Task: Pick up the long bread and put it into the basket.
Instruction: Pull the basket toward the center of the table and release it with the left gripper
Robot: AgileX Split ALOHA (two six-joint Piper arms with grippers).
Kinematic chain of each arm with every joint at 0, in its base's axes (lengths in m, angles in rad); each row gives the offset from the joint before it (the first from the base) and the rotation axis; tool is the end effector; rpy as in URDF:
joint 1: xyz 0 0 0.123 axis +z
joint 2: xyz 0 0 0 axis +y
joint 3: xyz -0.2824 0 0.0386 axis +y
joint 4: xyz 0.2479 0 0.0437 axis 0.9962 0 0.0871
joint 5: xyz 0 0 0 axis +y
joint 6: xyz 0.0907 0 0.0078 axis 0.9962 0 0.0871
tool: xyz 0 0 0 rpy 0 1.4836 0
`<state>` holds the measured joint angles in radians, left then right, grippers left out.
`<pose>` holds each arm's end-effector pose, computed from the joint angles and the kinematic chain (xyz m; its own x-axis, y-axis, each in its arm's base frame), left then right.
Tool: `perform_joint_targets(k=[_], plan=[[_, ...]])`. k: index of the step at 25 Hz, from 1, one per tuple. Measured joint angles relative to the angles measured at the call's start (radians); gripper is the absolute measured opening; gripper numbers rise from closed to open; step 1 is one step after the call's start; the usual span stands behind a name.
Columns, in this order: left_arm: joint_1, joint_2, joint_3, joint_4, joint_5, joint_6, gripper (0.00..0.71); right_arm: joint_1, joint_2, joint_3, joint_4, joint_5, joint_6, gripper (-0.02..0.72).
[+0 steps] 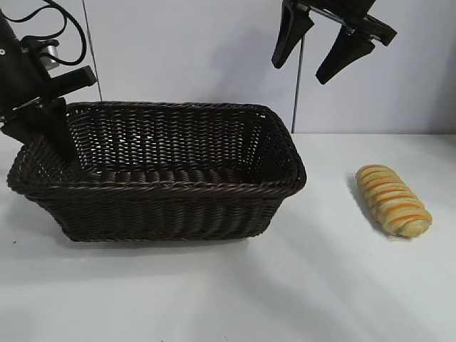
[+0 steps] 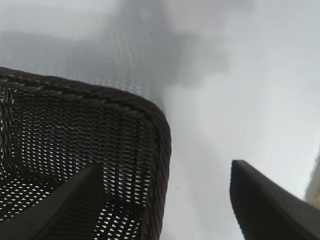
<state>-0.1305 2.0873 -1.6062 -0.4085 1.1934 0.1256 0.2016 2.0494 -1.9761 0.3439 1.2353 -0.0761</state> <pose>0.4062 -0.0872 0.1889 -0.9950 0.1001 -0.0018 0.0936 0.9245 -0.3695 0.4309 0.1177 0.3008 -0.9256 -0.1493 -0.3477 -0.2642 0.9127 0.3116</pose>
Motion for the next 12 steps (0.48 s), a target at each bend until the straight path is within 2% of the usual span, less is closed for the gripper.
perform_joint_targets(k=[4, 12], plan=[[-0.016, 0.025, -0.012, -0.011, -0.001, 0.012, 0.099, 0.0, 0.0, 0.0, 0.0, 0.001, 0.0, 0.517], [-0.016, 0.085, -0.018, -0.033, -0.041, 0.015, 0.098, 0.0, 0.0, 0.0, 0.0, 0.001, 0.0, 0.517]])
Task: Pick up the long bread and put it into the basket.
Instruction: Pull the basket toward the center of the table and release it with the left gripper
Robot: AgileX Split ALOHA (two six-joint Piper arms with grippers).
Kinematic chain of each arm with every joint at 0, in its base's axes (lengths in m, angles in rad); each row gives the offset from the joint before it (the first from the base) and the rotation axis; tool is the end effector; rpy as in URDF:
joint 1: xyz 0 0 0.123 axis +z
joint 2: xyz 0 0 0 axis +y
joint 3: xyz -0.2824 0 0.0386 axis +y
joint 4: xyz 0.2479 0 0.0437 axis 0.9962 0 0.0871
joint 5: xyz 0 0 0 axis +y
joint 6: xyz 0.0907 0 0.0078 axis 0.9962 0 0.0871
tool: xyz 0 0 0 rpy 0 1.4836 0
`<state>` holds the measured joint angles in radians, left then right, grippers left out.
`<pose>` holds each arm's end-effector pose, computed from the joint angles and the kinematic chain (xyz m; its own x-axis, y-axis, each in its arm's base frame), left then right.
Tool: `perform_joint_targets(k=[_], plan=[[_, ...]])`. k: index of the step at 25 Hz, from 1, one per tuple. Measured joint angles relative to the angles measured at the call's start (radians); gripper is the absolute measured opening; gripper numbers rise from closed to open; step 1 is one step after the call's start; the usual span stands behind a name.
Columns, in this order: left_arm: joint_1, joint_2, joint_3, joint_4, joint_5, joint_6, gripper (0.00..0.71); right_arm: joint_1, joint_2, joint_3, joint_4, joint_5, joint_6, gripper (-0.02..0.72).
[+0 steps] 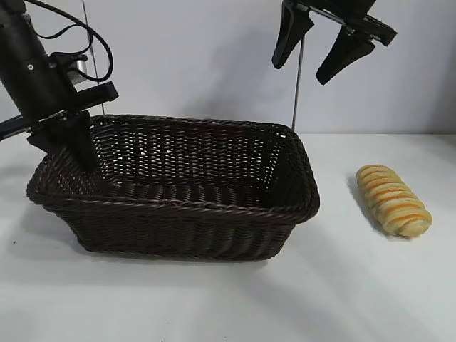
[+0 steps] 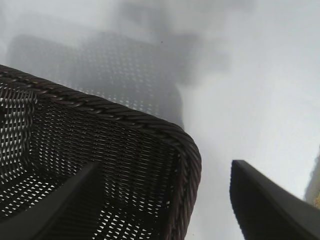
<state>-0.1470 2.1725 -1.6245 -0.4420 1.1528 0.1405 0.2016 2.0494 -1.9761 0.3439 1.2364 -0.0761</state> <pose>0.4158 -0.0976 0.1583 -0.9946 0.1014 0.0233 0.0844 0.9168 -0.3902 0.4308 0.1177 0.3007 -0.9259 -0.1497 -0.3468 -0.2643 0.9127 0.3117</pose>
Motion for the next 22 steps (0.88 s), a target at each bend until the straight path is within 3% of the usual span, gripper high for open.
perform_joint_targets(k=[9, 11, 16, 22], plan=[[0.0, 0.006, -0.005, -0.003, -0.005, 0.015, 0.108, 0.0, 0.0, 0.0, 0.0, 0.0, 0.0, 0.517], [0.0, 0.006, -0.005, -0.01, -0.005, 0.015, 0.16, 0.0, 0.0, 0.0, 0.0, 0.0, 0.0, 0.517], [0.0, 0.006, -0.005, -0.007, -0.005, 0.015, 0.386, 0.0, 0.0, 0.0, 0.0, 0.0, 0.0, 0.517], [0.002, -0.023, -0.005, 0.045, -0.001, 0.015, 0.44, 0.0, 0.0, 0.0, 0.0, 0.0, 0.0, 0.517]])
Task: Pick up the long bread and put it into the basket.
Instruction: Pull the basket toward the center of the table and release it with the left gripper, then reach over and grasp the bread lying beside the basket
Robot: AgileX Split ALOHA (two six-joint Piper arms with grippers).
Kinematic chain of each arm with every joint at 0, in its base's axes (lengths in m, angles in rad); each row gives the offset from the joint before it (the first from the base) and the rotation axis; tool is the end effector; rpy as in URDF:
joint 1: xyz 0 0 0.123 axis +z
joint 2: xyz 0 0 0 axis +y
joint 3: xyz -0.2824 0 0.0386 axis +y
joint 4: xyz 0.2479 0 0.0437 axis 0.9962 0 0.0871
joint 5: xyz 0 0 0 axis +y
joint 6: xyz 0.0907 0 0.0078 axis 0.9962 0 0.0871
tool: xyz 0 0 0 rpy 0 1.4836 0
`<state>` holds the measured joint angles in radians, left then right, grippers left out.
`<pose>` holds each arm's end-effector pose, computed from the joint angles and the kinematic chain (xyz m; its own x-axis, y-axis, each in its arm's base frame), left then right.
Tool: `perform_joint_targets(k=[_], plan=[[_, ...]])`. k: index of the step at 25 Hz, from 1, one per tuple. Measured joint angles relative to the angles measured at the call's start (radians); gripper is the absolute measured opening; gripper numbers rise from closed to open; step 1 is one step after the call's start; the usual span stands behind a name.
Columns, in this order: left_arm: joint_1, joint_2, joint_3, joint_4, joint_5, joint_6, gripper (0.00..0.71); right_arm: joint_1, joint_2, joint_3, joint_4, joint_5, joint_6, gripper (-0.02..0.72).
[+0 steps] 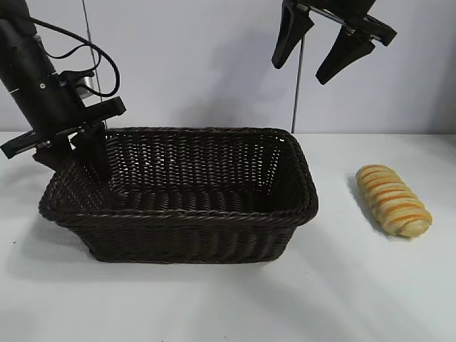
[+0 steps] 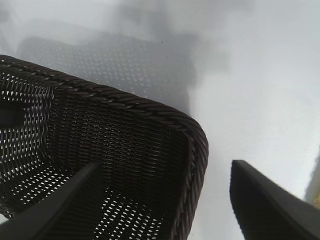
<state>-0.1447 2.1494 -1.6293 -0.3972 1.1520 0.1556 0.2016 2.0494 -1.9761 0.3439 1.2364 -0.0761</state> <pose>0.4158 -0.0931 0.1679 -0.9912 0.1318 -0.0121 0.1275 0.9267 -0.3536 0.4308 0.1177 0.3007 -0.9259 -0.1497 -0.3468 -0.2643 0.9127 0.3117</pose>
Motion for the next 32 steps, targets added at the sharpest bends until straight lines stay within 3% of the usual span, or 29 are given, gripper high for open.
perform_joint_targets(k=[12, 16, 24, 32], plan=[[0.011, -0.256, 0.0, 0.007, 0.023, -0.007, 0.445, 0.0, 0.0, 0.0, 0.0, -0.001, 0.0, 0.517], [0.012, -0.329, 0.023, -0.068, -0.012, -0.011, 0.445, 0.0, 0.0, 0.0, 0.0, -0.001, 0.0, 0.517], [0.011, -0.344, 0.145, -0.224, -0.136, -0.011, 0.445, 0.0, 0.0, 0.0, 0.0, -0.001, 0.0, 0.517], [0.011, -0.343, 0.157, -0.258, -0.162, -0.011, 0.445, 0.0, 0.0, 0.0, 0.0, -0.001, 0.0, 0.517]])
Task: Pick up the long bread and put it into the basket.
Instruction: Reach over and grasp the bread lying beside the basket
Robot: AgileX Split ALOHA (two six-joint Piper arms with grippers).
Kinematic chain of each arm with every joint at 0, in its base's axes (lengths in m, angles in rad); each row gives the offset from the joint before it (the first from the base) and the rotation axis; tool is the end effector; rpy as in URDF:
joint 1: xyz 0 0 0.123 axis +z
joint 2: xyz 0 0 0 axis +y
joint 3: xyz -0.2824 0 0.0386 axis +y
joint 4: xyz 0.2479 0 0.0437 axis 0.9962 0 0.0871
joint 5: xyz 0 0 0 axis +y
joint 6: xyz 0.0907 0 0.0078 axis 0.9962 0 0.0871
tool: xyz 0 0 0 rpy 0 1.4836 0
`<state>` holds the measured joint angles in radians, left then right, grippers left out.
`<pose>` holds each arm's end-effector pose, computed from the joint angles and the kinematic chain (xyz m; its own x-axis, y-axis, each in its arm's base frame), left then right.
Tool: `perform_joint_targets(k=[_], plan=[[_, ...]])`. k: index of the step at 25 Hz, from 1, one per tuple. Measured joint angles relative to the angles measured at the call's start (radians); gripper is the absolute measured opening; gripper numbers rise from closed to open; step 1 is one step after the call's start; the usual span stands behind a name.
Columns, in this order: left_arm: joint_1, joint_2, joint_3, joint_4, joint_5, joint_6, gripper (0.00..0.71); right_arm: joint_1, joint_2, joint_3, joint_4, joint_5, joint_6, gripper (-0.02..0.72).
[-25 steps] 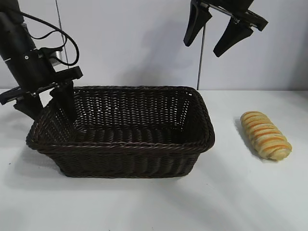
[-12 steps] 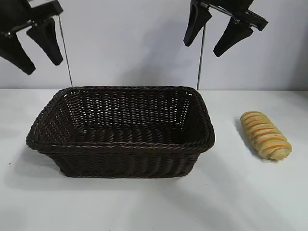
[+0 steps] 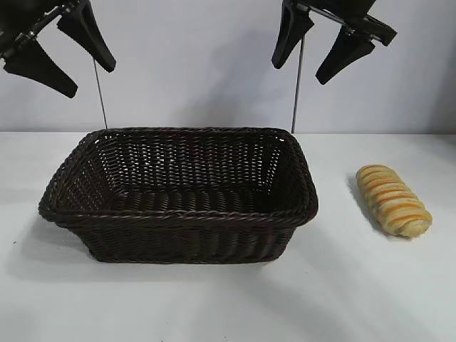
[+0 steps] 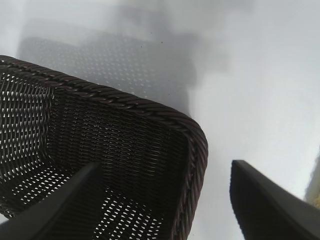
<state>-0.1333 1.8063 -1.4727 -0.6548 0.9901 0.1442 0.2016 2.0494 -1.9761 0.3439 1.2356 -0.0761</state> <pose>0.3760 -0.0972 0.2780 -0.9493 -0.0913 -0.3007 0.0956 0.8276 -0.5531 0.4309 0.1177 0.3008 -0.9257 -0.1494 -0.3475 -0.2643 0.9127 0.3116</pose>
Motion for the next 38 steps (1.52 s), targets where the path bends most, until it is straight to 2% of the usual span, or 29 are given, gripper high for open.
perform_joint_targets(k=[10, 18, 23, 27, 30, 33, 38], plan=[[0.0, 0.0, 0.07, -0.005, -0.056, 0.0, 0.445, 0.0, 0.0, 0.0, 0.0, 0.0, 0.0, 0.517], [0.0, 0.0, 0.077, -0.005, -0.075, 0.0, 0.445, 0.0, 0.0, 0.0, -0.01, 0.001, 0.0, 0.517], [0.0, 0.0, 0.077, -0.006, -0.08, 0.0, 0.445, 0.0, 0.0, 0.0, -0.114, 0.001, 0.01, 0.517], [0.0, 0.0, 0.077, -0.006, -0.08, 0.0, 0.445, -0.018, 0.0, 0.0, -0.24, 0.001, 0.059, 0.517], [0.0, 0.0, 0.077, -0.007, -0.08, 0.0, 0.445, -0.054, 0.0, 0.0, -0.304, 0.001, 0.094, 0.517], [0.0, 0.0, 0.077, -0.008, -0.08, 0.0, 0.445, -0.096, 0.0, 0.0, -0.334, 0.001, 0.102, 0.517], [0.0, 0.0, 0.077, -0.008, -0.08, 0.0, 0.445, -0.146, 0.0, 0.038, -0.344, -0.001, 0.105, 0.517]])
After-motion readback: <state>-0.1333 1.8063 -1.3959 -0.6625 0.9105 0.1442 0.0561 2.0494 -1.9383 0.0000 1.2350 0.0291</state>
